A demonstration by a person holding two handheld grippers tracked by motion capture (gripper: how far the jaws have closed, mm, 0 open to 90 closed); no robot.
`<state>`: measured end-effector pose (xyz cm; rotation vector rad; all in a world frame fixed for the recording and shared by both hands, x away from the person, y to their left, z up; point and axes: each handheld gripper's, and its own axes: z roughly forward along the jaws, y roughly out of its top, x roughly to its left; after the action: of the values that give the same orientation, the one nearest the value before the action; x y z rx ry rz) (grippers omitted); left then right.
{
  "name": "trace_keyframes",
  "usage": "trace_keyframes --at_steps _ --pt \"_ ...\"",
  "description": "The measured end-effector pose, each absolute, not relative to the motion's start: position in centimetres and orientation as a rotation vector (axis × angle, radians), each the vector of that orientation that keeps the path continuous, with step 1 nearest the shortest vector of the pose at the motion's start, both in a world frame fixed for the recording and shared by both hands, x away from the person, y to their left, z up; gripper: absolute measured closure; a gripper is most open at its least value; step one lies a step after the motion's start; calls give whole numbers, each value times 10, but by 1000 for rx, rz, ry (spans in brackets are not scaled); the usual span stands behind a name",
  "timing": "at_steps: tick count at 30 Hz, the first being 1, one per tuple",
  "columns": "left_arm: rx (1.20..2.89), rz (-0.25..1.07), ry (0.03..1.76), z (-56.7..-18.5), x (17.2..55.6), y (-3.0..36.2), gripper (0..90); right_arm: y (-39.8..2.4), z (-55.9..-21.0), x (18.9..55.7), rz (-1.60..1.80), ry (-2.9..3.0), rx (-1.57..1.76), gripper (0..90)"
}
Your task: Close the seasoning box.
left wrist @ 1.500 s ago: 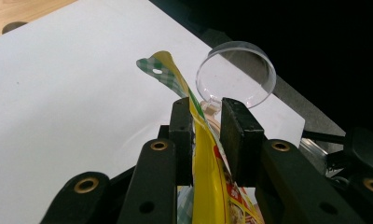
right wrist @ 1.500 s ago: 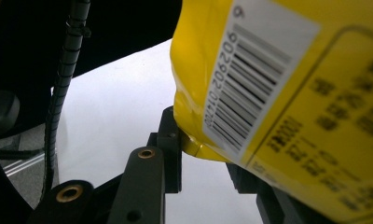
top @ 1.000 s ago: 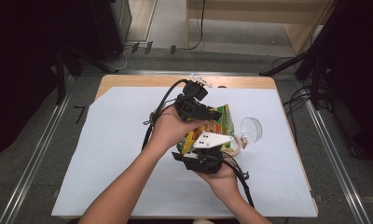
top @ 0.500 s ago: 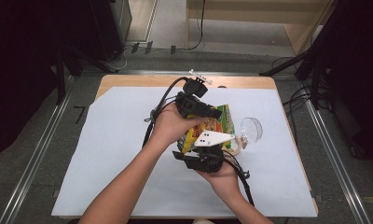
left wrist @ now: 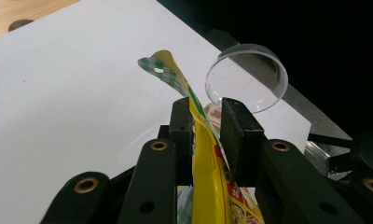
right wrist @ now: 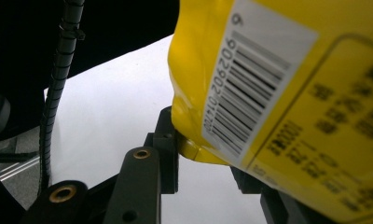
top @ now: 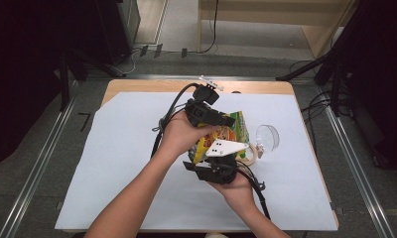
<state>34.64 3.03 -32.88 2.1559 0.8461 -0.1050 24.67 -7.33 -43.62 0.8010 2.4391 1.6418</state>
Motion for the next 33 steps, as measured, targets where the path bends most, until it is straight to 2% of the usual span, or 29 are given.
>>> trace_keyframes --at_steps 33 --pt "2145 -101 854 -329 346 33 747 -72 -435 248 1628 2458 784 684"
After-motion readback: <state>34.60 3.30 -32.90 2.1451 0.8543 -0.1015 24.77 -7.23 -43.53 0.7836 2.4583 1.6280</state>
